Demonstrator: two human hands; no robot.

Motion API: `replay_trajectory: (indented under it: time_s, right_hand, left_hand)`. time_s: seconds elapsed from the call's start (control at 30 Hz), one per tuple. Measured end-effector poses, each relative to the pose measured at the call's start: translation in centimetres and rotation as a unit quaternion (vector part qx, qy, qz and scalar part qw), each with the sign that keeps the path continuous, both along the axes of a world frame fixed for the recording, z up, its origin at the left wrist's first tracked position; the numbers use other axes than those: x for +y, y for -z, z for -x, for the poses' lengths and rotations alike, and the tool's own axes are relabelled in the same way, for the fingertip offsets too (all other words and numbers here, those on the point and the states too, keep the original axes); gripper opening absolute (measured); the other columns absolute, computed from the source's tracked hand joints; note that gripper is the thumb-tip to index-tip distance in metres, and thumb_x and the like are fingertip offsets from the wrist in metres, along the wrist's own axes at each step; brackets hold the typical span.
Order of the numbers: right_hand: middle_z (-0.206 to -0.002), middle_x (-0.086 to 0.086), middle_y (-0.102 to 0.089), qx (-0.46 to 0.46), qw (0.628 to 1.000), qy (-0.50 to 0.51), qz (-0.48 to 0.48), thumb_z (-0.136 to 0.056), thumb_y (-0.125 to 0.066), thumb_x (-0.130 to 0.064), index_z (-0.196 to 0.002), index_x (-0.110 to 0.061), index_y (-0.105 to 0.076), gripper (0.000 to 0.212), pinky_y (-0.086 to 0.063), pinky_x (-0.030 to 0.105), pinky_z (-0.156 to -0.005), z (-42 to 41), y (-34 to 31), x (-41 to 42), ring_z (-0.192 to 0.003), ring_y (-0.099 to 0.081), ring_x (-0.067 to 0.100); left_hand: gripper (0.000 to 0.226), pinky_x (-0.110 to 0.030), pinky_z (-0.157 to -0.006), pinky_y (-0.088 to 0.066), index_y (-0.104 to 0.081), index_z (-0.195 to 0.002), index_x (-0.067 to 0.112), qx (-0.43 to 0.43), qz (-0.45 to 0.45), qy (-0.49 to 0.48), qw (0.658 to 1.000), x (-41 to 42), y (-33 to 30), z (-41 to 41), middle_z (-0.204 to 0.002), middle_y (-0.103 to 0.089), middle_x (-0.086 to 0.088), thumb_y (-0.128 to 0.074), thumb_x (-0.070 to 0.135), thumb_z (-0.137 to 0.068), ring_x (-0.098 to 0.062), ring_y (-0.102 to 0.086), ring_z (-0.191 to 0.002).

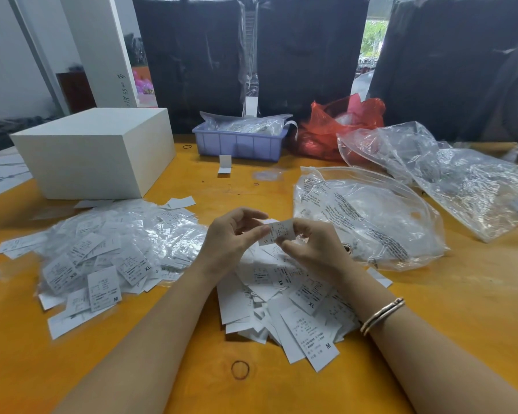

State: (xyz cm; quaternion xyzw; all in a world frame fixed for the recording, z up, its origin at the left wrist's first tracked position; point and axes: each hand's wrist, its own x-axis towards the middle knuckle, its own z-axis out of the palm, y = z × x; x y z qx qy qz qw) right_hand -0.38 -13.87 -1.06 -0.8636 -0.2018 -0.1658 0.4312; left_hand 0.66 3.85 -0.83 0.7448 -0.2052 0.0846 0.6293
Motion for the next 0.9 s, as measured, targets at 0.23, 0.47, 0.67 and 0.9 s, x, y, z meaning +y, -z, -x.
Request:
replay_trajectory:
  time_s: [0.23,0.47,0.67,0.9]
  right_hand:
    - [-0.074,0.005,-0.069,0.021,0.997,0.059,-0.052,-0.081,-0.062,-0.007,-0.089,-0.014,-0.070,0.013,-0.050,0.031,-0.063,-0.3,0.1,0.0,-0.069,-0.063,0.018]
    - [-0.084,0.007,-0.071,0.042,0.980,0.035,-0.190,-0.092,-0.055,-0.007,-0.097,-0.015,-0.067,0.016,-0.052,0.043,-0.072,-0.2,-0.5,-0.3,-0.078,-0.067,0.028]
    - [-0.080,-0.002,-0.069,0.031,0.966,-0.039,-0.253,-0.090,-0.054,0.002,-0.091,-0.013,-0.065,0.019,-0.047,0.011,-0.066,0.1,-1.0,-0.6,-0.070,-0.067,0.004]
    - [-0.073,0.000,-0.067,0.005,0.984,-0.026,-0.177,-0.088,-0.054,0.006,-0.086,-0.016,-0.064,0.024,-0.048,0.015,-0.069,0.1,-0.7,-1.0,-0.069,-0.064,0.005]
  left_hand:
    - [0.024,-0.018,-0.075,-0.053,-0.065,-0.097,0.022,0.011,-0.004,0.038,0.999,0.1,-0.1,0.0,-0.083,-0.072,0.005,-0.069,0.004,-0.081,-0.010,-0.069,-0.085]
    - [0.034,-0.016,-0.076,-0.052,-0.063,-0.102,0.023,-0.012,-0.005,0.010,1.000,0.3,-0.1,0.0,-0.084,-0.069,0.000,-0.069,-0.003,-0.080,-0.008,-0.066,-0.081]
    - [0.035,-0.025,-0.081,-0.054,-0.061,-0.103,0.025,-0.042,-0.034,-0.002,0.999,0.3,-0.1,-0.1,-0.083,-0.067,0.003,-0.070,0.001,-0.080,-0.010,-0.065,-0.081]
    - [0.036,-0.024,-0.080,-0.054,-0.062,-0.102,0.027,-0.047,-0.035,-0.005,0.998,0.4,0.0,-0.2,-0.082,-0.066,0.006,-0.070,0.001,-0.079,-0.009,-0.064,-0.080]
